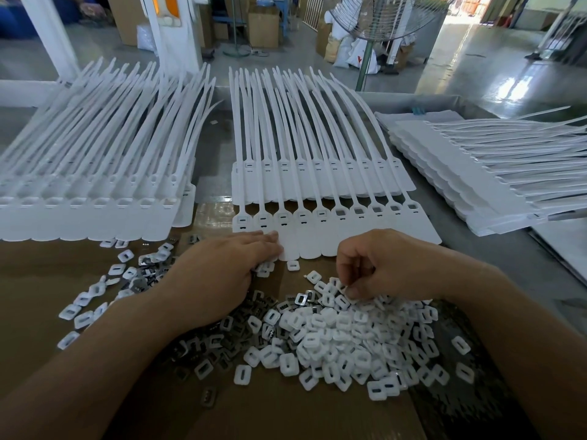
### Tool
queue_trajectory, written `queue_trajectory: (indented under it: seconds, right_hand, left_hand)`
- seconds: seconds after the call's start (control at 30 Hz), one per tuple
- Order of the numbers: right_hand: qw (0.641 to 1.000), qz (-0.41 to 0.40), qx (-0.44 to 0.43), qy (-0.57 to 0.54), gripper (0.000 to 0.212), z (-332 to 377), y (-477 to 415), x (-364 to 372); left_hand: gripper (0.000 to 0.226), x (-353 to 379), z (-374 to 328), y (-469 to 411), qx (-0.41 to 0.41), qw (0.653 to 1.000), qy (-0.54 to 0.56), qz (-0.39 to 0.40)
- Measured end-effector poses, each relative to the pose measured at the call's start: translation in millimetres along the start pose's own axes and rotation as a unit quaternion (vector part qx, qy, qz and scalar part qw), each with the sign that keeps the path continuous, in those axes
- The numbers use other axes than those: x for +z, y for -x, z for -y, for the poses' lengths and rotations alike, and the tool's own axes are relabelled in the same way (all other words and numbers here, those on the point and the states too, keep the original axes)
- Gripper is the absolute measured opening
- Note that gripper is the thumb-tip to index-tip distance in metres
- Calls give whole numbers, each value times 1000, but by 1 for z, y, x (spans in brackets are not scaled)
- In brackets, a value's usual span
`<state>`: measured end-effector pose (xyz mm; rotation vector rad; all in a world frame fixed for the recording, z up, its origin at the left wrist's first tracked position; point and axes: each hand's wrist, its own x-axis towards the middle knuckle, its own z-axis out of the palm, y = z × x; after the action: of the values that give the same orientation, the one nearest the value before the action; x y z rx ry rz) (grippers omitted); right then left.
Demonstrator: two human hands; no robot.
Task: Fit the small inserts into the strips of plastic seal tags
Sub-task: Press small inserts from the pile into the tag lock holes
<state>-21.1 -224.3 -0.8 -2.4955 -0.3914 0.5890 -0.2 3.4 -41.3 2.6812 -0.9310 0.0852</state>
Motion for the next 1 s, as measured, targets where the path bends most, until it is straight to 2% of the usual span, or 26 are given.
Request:
queue_trajectory:
  seconds: [0.23, 0.5, 0.7, 0.87, 1.0]
  right_hand:
    - [1000, 4, 15, -6, 26, 2, -1, 0]
    - [1000, -14, -12, -2, 18, 0, 3, -6]
    - [997, -75, -20, -20, 14, -4, 4, -15]
    - [985, -146, 17, -87, 12, -10, -5, -21]
    - [976, -206, 52, -37, 17, -15, -17, -23]
  left_hand:
    - [62, 0, 0, 0, -1, 1000, 6, 1]
    - [61, -1, 0, -1, -6, 1000, 7, 6]
    - [61, -1, -1, -1, -7, 1000, 3, 3]
    - [60, -3, -2, -2, -7, 1000, 7, -3]
    - [60, -3, -2, 1, -9, 1000, 6, 1]
